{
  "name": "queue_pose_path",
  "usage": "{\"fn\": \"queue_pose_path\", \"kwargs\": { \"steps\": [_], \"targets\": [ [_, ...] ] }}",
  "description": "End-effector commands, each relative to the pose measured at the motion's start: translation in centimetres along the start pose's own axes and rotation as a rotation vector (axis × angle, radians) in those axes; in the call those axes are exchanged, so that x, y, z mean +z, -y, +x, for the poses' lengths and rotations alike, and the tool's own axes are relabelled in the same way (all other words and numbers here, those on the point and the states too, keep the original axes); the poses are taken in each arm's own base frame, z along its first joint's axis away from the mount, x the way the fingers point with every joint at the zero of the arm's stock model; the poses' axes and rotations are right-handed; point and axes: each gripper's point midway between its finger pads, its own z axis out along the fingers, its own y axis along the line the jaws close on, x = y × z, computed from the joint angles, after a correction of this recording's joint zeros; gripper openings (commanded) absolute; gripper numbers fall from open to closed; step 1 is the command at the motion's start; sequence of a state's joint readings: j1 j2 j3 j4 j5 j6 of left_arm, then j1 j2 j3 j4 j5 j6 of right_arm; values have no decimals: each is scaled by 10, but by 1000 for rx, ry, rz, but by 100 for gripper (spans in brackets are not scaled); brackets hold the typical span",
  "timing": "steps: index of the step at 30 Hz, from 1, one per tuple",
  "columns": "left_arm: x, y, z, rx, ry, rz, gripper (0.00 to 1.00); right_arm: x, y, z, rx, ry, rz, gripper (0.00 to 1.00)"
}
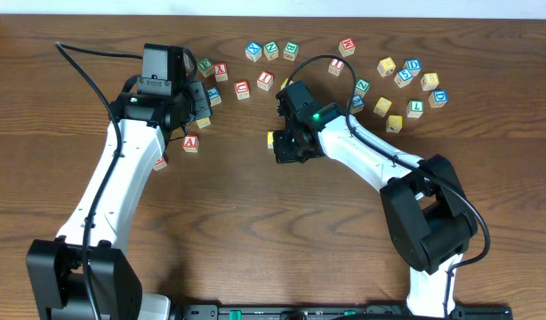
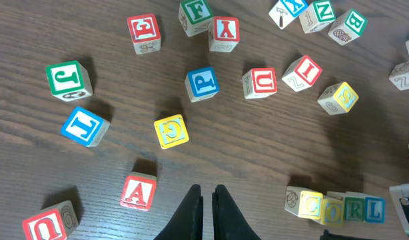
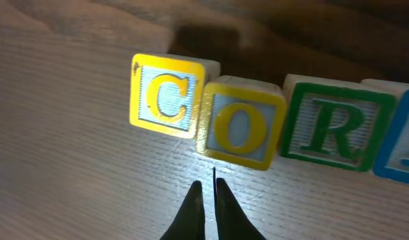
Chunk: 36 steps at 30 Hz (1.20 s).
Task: Spell out CORL
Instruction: 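Raise both grippers up and away from the C-O-R-L row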
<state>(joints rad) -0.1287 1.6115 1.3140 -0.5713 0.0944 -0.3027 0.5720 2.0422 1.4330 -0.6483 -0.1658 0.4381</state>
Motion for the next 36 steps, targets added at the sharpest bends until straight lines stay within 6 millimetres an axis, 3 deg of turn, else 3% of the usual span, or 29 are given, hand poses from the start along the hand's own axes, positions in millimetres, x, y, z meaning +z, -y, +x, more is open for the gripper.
{"fn": "queue_pose_path", "kwargs": {
  "steps": [1,36],
  "targets": [
    [2,-3,1,-17,-1,-15,8,4,1,-1,3,9,33,3],
    [3,-3,1,-17,-1,-15,8,6,5,-12,4,57,56,2]
  ]
}}
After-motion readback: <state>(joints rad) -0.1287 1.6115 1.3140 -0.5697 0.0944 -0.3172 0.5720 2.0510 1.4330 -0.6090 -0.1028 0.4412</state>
